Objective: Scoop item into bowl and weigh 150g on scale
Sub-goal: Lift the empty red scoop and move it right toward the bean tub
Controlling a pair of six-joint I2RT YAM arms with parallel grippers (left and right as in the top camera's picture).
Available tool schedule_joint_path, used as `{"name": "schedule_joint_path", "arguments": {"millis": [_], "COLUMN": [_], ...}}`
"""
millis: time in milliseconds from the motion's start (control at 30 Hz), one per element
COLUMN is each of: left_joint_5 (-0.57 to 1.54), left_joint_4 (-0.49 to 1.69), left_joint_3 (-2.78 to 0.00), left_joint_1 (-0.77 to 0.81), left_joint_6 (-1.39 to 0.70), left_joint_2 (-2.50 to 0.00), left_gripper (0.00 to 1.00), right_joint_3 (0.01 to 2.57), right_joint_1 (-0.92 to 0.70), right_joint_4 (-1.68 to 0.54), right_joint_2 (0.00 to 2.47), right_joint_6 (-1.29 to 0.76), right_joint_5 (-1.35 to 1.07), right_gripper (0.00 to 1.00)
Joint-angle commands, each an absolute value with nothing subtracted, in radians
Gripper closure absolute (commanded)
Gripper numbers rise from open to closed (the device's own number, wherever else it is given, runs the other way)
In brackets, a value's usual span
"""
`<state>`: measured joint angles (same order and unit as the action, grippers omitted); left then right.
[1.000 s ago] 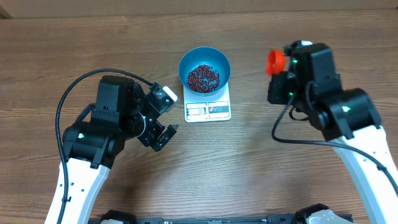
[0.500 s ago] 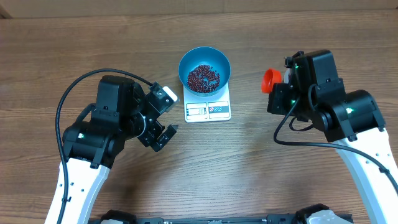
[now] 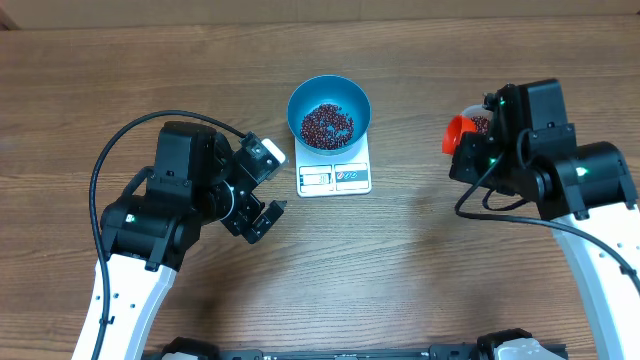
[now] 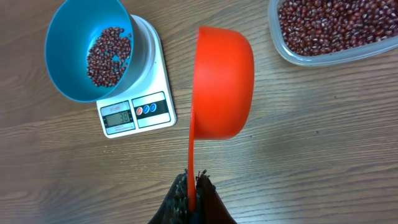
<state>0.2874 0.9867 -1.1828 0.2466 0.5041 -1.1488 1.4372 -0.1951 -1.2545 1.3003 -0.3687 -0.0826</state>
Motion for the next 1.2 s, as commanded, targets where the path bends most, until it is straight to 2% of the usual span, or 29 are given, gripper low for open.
{"name": "schedule_joint_path", "arguments": {"millis": [0,367,567,1167], "left_joint_5": [0.284,0.284,0.284,0.284], "left_joint_4": [0.983,0.983,0.983,0.983], "left_joint_3": [-1.207,-1.207,-1.207,-1.207], "left_joint_1": [0.242,0.242,0.242,0.242], "left_joint_6": [0.493,0.493,0.493,0.493], "left_joint_2": [-1.152,-1.152,-1.152,-1.152], "left_gripper": [0.0,0.0,0.0,0.0], "right_joint_3": [1.461,1.461,1.461,1.46], "right_joint_1": [-0.187,-0.187,-0.187,-0.189], "right_joint_4": [-1.24,-1.209,-1.145,-1.021], "right_joint_2": [1.288,1.288,1.288,1.295], "right_joint_6": [-0.406,-0.419,-0.419,-0.498], "right_joint_5": [-0.135,-0.123,0.02,0.027], "right_gripper": [0.96,0.96,0.96,0.96]}}
